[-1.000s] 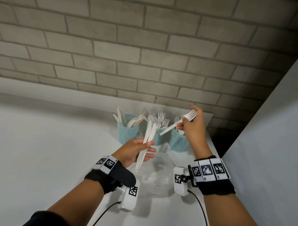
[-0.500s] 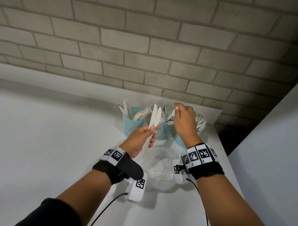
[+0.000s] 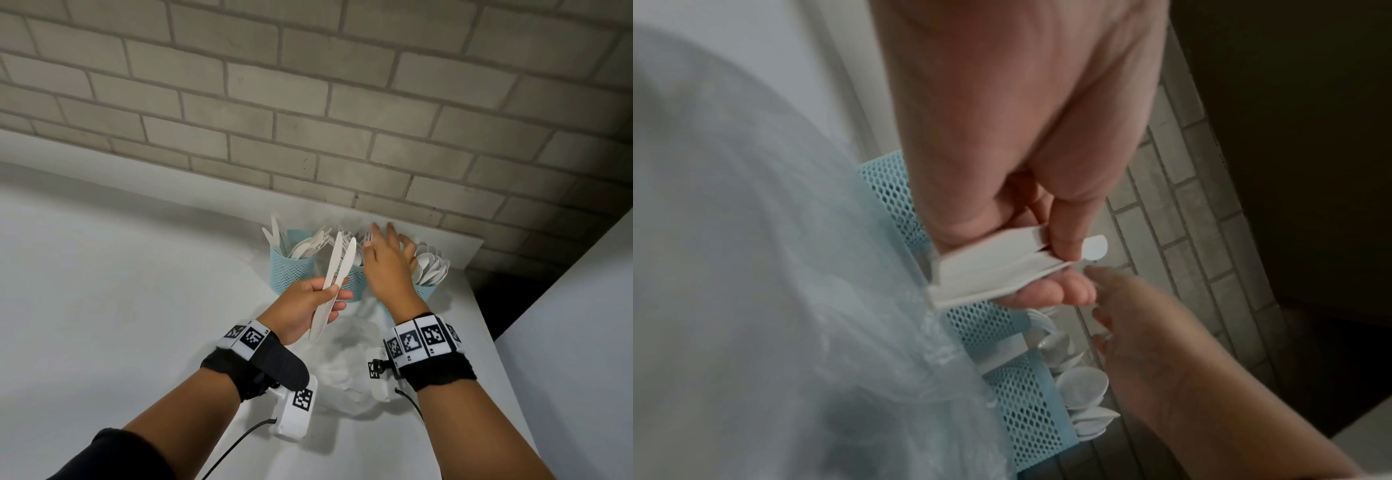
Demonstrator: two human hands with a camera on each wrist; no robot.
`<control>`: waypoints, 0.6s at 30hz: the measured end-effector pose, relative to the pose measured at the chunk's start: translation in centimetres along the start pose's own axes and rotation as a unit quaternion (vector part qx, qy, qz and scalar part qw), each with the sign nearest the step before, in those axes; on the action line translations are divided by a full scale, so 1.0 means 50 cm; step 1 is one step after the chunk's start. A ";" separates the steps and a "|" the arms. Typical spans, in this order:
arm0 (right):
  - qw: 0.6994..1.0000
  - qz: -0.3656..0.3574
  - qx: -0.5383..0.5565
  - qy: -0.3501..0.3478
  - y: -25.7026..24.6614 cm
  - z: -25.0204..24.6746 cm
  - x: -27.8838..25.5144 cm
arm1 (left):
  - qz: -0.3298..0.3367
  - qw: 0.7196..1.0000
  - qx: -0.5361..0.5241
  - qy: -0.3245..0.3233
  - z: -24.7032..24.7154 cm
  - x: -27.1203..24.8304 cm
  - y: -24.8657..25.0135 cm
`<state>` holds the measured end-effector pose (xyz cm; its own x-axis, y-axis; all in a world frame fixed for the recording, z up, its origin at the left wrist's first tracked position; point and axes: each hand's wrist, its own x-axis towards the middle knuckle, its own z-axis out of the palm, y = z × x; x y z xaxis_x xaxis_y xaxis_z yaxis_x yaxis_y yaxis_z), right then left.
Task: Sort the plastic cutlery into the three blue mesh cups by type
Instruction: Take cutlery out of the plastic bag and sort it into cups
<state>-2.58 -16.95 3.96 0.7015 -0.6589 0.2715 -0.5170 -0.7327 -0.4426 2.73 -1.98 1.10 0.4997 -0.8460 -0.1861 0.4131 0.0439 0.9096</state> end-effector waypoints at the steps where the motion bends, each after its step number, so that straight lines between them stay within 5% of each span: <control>1: 0.998 -0.016 0.055 0.040 -0.005 -0.004 -0.003 | 0.001 1.000 -0.007 0.005 -0.002 0.000 -0.001; 3: 0.978 -0.037 0.189 0.074 -0.017 -0.014 -0.012 | 0.001 1.000 -0.021 0.013 -0.005 0.000 -0.002; 6: 0.946 -0.032 0.324 0.000 -0.035 -0.033 -0.025 | 0.002 0.999 -0.039 0.020 -0.006 -0.002 -0.002; 11: 0.923 -0.021 0.357 -0.144 -0.041 -0.038 -0.034 | 0.002 0.999 -0.040 0.025 0.002 -0.006 -0.001; 18: 0.911 0.007 0.390 -0.136 -0.030 -0.036 -0.029 | -0.007 1.000 -0.014 0.008 0.006 -0.014 0.001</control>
<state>-3.71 -15.21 5.75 0.8476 -0.5235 0.0865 -0.0960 -0.3115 -0.9454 2.16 -1.53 1.39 0.5067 -0.8375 -0.2046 0.4412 0.0480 0.8961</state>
